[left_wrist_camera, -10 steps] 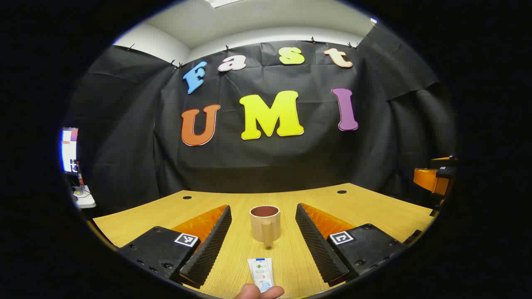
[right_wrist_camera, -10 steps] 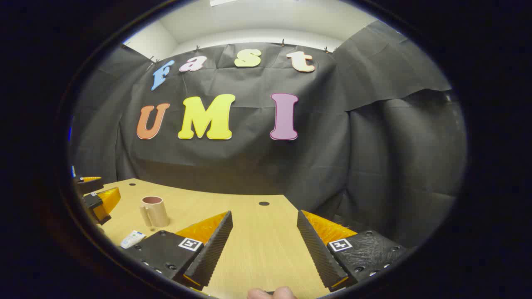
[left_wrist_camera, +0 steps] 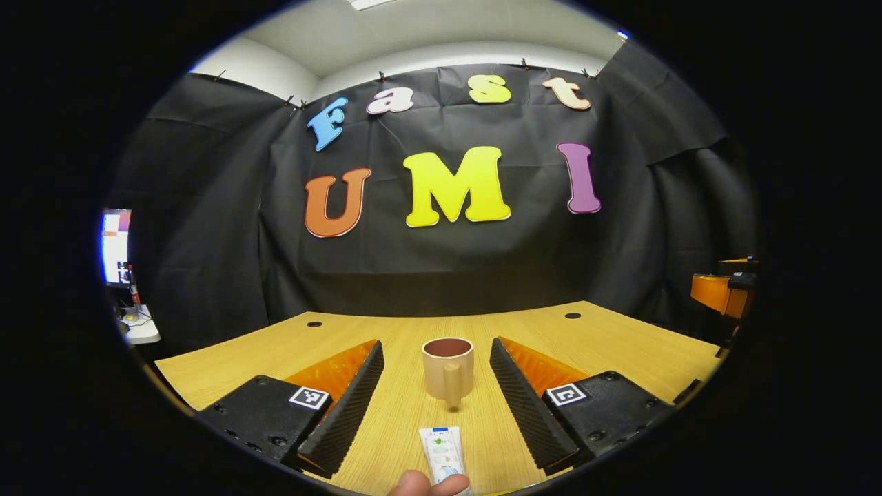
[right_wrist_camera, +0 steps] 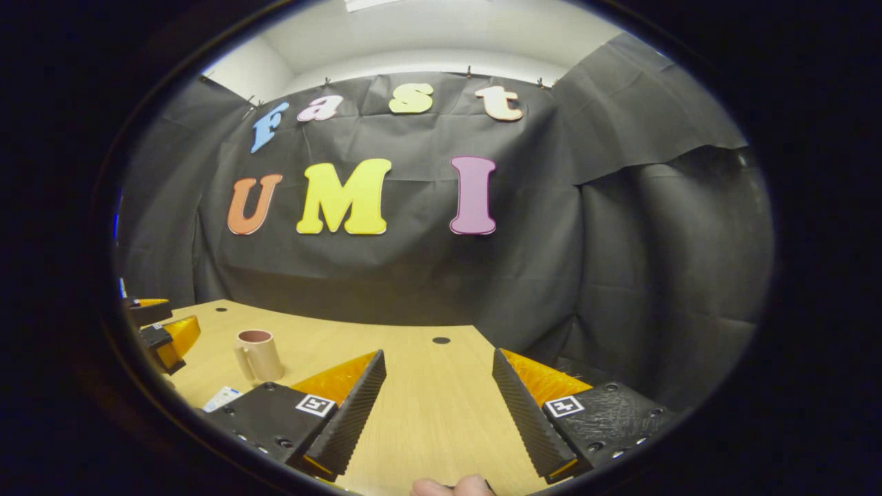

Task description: Put the toothbrush and toothpaste on the desktop into the cup, then pick up the cup and place it on the coaster on the desktop.

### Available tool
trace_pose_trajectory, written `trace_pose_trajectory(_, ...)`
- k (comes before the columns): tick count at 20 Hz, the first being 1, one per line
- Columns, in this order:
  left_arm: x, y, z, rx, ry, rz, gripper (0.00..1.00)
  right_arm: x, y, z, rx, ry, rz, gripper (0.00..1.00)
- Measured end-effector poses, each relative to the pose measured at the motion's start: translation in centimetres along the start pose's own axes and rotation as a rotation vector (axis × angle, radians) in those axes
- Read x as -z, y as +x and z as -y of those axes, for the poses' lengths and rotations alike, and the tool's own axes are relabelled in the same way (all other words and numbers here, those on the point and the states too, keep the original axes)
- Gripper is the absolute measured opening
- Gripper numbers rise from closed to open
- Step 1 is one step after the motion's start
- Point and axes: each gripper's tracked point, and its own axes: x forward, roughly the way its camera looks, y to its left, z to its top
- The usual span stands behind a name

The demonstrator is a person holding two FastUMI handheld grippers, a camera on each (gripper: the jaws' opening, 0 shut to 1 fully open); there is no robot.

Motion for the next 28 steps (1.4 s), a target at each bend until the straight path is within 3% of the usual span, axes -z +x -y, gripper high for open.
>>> trace_pose_trajectory(10, 1.7, -0.4, 0.0, 0.006, 0.010, -0.072, 0.99, 1.9, -0.8, -1.9, -0.058, -0.003, -0.047, 0.95)
trace_pose_trajectory(19, 12.0, -2.4, 0.4, 0.047, -0.064, -0.514, 1.00, 6.7, -1.1, -5.8, -0.151, 0.001, -0.178, 0.95)
trace_pose_trajectory(28, 14.9, -3.3, 0.3, 0.055, -0.032, -0.682, 0.98, 9.5, -1.0, -8.1, -0.202, -0.030, -0.260, 0.95)
